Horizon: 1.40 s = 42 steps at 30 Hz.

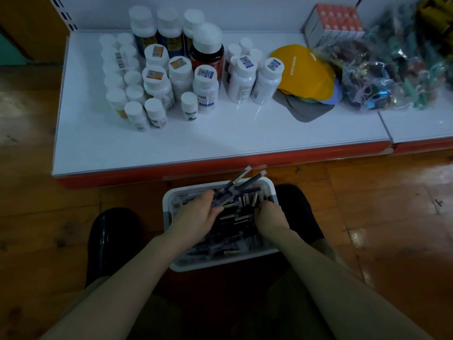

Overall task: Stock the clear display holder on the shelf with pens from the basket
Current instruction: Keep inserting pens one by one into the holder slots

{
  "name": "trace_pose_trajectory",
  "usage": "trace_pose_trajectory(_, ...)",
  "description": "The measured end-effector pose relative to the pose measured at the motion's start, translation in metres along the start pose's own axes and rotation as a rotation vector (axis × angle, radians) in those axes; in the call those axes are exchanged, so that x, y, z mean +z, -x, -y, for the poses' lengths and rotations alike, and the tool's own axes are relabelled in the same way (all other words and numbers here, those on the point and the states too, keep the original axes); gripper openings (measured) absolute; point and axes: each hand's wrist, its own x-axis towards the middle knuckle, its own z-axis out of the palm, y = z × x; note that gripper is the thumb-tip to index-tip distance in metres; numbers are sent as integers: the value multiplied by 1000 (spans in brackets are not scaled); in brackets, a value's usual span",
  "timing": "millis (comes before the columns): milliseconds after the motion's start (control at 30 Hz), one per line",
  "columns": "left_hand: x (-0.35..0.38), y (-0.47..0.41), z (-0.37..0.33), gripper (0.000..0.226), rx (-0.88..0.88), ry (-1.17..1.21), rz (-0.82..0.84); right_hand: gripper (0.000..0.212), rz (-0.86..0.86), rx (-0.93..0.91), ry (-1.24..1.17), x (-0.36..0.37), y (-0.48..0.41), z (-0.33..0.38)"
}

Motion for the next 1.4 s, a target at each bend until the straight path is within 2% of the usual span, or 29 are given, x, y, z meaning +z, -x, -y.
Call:
trace_pose_trajectory(67, 1, 0, -1, 12, 20, 18, -19, 30, -17, 4, -66, 1, -5, 0)
trace_pose_trajectory(200, 2, 1, -3, 9, 56, 31, -49, 17, -64, 25, -171, 1, -5, 6)
trace_pose_trajectory(367, -12, 6, -19, 11, 3, 151, -76, 12, -78, -18, -401, -24, 27, 10)
trace_pose_trajectory(467, -40, 21, -55, 19, 5, 218, -154, 20, -218, -135, -482, -59, 67, 13)
trace_pose_trajectory(567, -81, 40, -101, 10, 48, 277, -223, 11, -414, -234, -682, -105, 116, 24)
trace_pose_trajectory(633, -112, 55, -133, 13, 83, 310, -255, 15, -462, -265, -844, -138, 148, 37)
trace_pose_trajectory(767, -176, 89, -202, 15, 162, 390, -282, 23, -337, -345, -1323, -205, 212, 71)
trace_pose_trajectory(900, -233, 125, -263, 16, 231, 531, -294, 20, -265, -511, -1453, -256, 264, 105)
trace_pose_trajectory(967, -258, 138, -286, 15, 257, 524, -339, 18, -282, -559, -1389, -277, 284, 119)
trace_pose_trajectory(1033, -282, 150, -303, 13, 256, 494, -391, 21, -368, -604, -1273, -296, 304, 130)
trace_pose_trajectory(1100, -304, 161, -318, 15, 270, 487, -427, 26, -599, -706, -1085, -313, 322, 136)
trace_pose_trajectory(1167, -326, 170, -331, 17, 295, 490, -463, 19, -869, -879, -856, -327, 334, 141)
trace_pose_trajectory(1200, -337, 174, -338, 17, 310, 496, -474, 13, -993, -999, -685, -334, 340, 144)
trace_pose_trajectory(1233, -346, 178, -343, 17, 332, 500, -478, 17, -1088, -1117, -465, -341, 345, 149)
trace_pose_trajectory(1300, -362, 184, -356, 15, 393, 513, -485, 29, -1211, -1271, -62, -355, 343, 159)
trace_pose_trajectory(1333, -368, 186, -361, 14, 424, 523, -488, 30, -1265, -1306, 28, -363, 344, 166)
trace_pose_trajectory(1400, -379, 188, -368, 15, 471, 530, -508, 29, -1352, -1344, 51, -379, 349, 181)
